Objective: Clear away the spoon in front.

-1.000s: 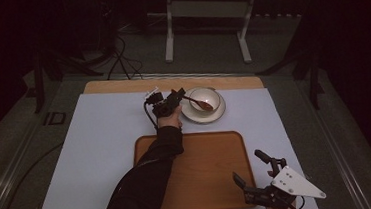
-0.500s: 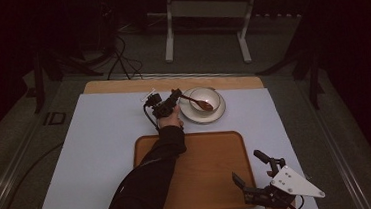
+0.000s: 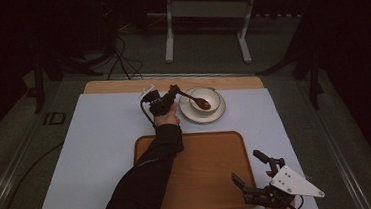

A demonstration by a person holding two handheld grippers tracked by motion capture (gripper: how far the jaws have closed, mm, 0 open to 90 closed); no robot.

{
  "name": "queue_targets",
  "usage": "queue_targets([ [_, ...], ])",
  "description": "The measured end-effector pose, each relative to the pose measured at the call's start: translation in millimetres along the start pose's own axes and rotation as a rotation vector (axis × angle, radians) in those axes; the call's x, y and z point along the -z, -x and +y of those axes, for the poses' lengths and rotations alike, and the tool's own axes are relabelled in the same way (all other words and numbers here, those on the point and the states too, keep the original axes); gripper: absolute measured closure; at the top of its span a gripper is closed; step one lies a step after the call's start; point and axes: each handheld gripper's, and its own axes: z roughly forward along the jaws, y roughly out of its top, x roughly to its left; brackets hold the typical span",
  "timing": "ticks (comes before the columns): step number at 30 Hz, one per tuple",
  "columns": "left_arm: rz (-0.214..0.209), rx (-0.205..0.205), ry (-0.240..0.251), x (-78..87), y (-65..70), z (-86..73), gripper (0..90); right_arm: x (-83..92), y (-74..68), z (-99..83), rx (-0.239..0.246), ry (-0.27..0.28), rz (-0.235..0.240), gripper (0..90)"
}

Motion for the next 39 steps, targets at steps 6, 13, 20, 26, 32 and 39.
queue_targets([
  [6, -0.009, -0.044, -0.014, 8.5, 4.5, 15.9, 84.3, 0.3, -0.5, 0.6, 0.006, 0.004, -0.004, 10.7],
  [13, -0.039, -0.114, -0.036, 19.6, 15.2, 35.9, 84.4, -0.2, 0.0, -0.3, 0.004, -0.002, -0.006, 10.7],
  [20, -0.070, -0.140, -0.079, 32.5, 22.8, 54.3, 84.4, -0.7, -0.7, 0.1, 0.007, 0.001, -0.001, 10.7],
  [26, -0.085, -0.173, -0.140, 47.3, 26.1, 66.7, 84.4, -2.0, -0.9, -0.6, 0.006, -0.003, 0.003, 10.7],
  [32, -0.088, -0.212, -0.176, 65.8, 30.0, 85.5, 84.4, -3.0, -1.9, -0.5, 0.007, -0.006, 0.003, 10.7],
  [39, -0.105, -0.263, -0.229, 85.8, 31.5, 100.6, 84.4, -3.5, -3.1, 0.0, 0.010, -0.005, 0.007, 10.7],
])
